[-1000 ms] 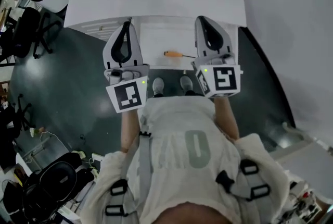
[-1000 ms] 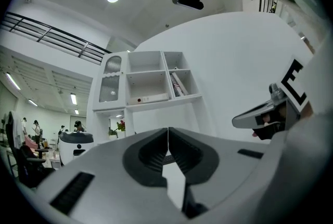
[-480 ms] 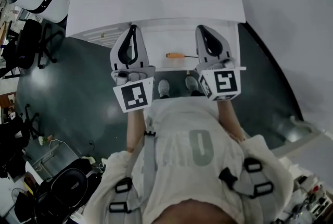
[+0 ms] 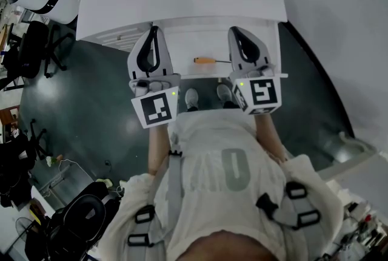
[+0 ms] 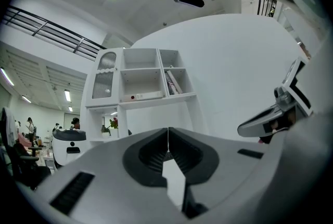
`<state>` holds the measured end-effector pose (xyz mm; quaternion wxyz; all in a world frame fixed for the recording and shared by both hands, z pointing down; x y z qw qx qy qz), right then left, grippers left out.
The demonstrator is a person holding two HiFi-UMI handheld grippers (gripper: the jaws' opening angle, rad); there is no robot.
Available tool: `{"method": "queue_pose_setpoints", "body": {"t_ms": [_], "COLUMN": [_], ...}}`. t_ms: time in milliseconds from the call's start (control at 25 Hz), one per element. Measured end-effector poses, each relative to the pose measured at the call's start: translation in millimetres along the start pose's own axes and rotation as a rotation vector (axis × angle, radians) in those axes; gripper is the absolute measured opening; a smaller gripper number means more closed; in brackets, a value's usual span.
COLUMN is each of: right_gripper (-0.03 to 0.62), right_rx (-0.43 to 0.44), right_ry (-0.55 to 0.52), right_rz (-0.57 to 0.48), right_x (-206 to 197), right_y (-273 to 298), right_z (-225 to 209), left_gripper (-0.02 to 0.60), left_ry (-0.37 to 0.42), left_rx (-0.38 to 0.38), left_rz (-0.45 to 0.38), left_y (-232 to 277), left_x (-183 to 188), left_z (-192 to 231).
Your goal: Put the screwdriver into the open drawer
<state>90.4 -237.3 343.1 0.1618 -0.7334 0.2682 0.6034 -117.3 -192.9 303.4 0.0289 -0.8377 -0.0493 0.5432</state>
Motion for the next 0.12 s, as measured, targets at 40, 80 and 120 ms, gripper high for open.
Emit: {"method": "queue_pose_setpoints", "body": {"t_ms": [40, 80, 120], "right_gripper": [0.006, 0.005, 0.005], "right_rx": [0.0, 0.0, 0.0], "right_ry": [0.0, 0.001, 0.001], "right_rz": [0.003, 0.006, 0.009], "right_x": [-0.9, -1.9, -2.9], "right_y": [-0.8, -1.7, -2.6], "right_z": [-0.7, -1.3, -2.0], "left_gripper": [0.006, 0.006, 0.007], "left_ry": [0.0, 0.0, -0.001], "left_rx": [-0.001, -0.002, -0.004], "left_rz": [0.0, 0.001, 0.001], "left_y": [0.1, 0.2, 0.3], "left_x": [-0.1, -0.1, -0.1], "left_z": [-1.1, -2.2, -3.4]}}
Point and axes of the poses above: the fingertips, and each gripper's own axes: y forward along the fingers, z to its left, x out of its top, the point moved 7 cm from there along -y, backward along the fingers, and after that the axes turned 14 degrees about y, right-handed, at the moved point
